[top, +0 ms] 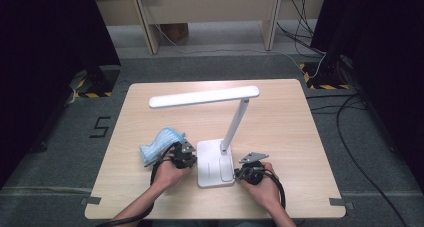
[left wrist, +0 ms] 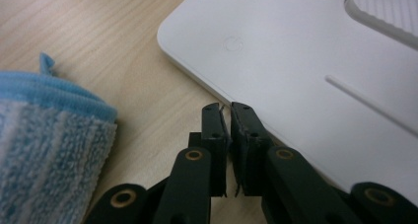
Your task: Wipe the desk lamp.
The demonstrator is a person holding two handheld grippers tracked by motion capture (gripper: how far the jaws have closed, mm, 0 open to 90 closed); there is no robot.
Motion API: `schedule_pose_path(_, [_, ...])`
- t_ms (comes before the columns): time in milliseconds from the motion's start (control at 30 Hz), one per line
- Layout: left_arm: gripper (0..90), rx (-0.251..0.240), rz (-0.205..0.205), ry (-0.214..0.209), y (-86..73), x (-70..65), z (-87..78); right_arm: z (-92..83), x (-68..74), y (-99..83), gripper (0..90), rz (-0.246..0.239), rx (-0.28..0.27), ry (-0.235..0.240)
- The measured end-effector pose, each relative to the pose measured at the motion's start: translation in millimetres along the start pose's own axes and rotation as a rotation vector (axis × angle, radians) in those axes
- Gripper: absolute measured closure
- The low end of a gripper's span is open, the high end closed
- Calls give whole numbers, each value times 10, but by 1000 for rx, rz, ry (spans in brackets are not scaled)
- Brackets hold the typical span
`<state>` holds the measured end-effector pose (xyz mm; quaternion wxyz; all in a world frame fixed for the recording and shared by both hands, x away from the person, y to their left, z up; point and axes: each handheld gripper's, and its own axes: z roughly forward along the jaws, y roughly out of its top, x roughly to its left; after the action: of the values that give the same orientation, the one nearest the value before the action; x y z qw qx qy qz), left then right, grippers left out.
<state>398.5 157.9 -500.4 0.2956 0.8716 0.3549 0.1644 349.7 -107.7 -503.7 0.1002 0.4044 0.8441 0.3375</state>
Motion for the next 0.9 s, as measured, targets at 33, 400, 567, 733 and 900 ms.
schedule_pose_path(33, [835, -4, 5, 4, 16, -4, 17, 1, 29, -6, 899, -8, -1, 5])
schedule_pose_path(400, [837, -2, 26, 10, -12, -69, -13, 7, 81, -4, 825, -17, -3, 9])
schedule_pose_path(567, [841, -10, 28, -2, -58, -132, -50, 31, -12, 25, 820, 16, -19, -22])
schedule_pose_path(733, [843, -13, 42, 2, -90, -187, -77, 49, -76, 48, 821, 17, -26, -36])
schedule_pose_path(900, [753, -18, 39, -2, -136, -184, -121, 57, -112, 60, 769, 23, -35, -53])
